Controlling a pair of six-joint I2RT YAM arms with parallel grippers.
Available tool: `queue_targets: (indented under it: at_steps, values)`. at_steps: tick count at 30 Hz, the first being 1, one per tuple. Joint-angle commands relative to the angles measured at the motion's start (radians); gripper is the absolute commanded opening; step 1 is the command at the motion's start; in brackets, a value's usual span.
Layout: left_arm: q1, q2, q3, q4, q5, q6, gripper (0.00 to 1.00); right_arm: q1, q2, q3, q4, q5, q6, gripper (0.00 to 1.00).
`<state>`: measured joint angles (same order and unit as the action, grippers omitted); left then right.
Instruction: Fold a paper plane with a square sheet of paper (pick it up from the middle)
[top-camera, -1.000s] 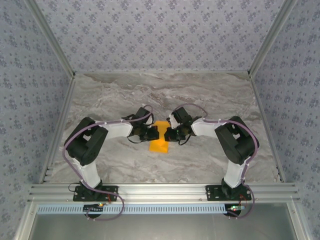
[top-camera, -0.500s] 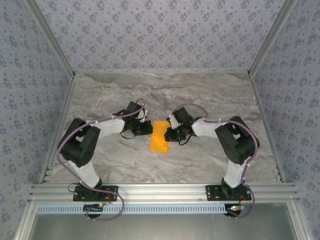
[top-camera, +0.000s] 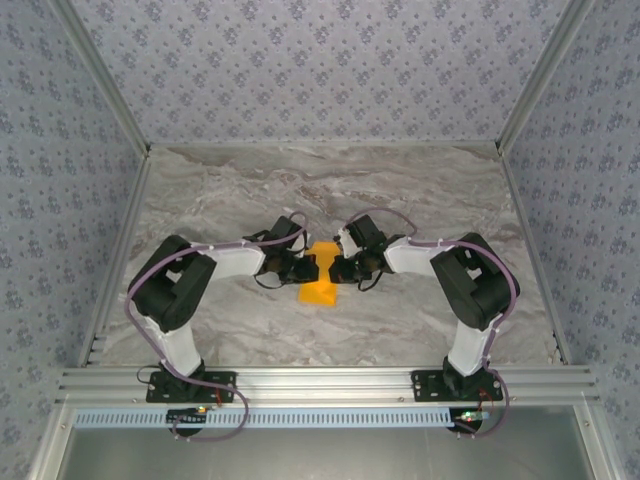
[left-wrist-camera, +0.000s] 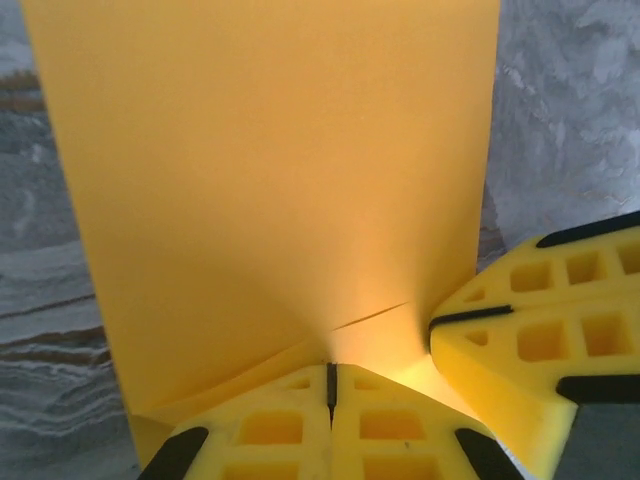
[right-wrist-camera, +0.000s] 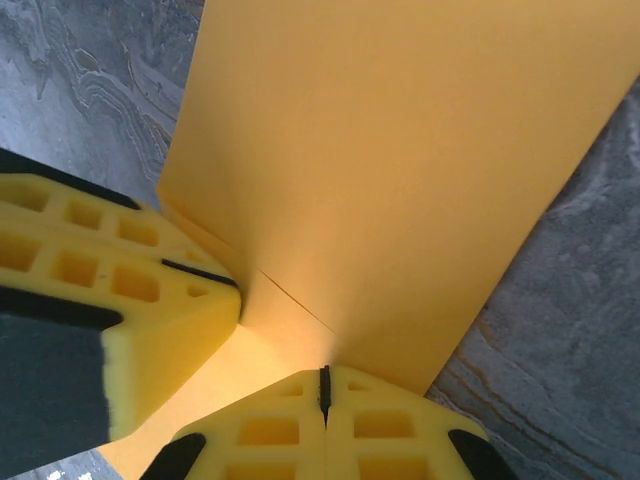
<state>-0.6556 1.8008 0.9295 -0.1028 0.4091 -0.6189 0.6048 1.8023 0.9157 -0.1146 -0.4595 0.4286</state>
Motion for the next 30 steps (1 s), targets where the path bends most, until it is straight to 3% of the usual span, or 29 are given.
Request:
queue_targets:
  at_steps: [1,8,15,22,30]
  values:
    - [-0.003,0.038,-0.011,-0.036,-0.063,-0.022,0.0,0.004,0.029,-0.041,-0.11,0.074,-0.007,0.0]
    - [-0.021,0.035,-0.046,-0.071,-0.111,-0.041,0.0,0.023,-0.073,-0.003,-0.104,0.023,0.004,0.0]
    - [-0.031,0.031,-0.08,-0.064,-0.122,-0.059,0.0,0.109,-0.16,-0.041,-0.093,0.047,0.092,0.0]
    - [-0.033,0.031,-0.09,-0.052,-0.123,-0.068,0.0,0.187,-0.118,-0.031,-0.113,0.095,0.162,0.0]
    - [-0.033,0.036,-0.092,-0.048,-0.124,-0.074,0.0,0.191,-0.073,-0.018,-0.147,0.134,0.168,0.0]
